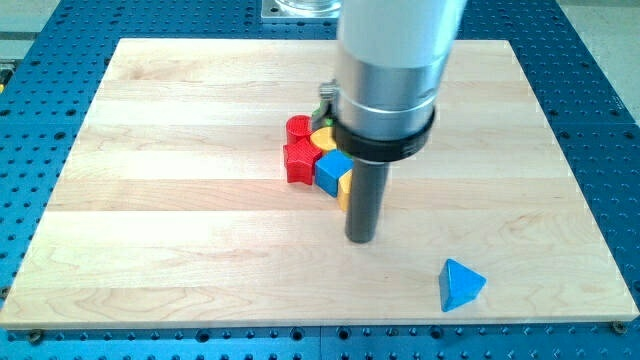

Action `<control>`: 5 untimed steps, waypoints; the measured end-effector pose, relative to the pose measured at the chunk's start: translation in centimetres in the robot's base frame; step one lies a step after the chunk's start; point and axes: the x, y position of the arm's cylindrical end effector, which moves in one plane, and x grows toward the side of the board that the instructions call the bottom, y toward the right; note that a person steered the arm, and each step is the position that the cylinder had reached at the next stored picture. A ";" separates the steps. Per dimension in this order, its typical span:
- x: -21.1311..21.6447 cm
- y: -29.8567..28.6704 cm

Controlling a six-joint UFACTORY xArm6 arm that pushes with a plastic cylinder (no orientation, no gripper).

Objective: Nudge the hexagon bottom of the green circle

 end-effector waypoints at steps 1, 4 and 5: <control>-3.5 -0.5; -4.2 8.1; -6.8 6.5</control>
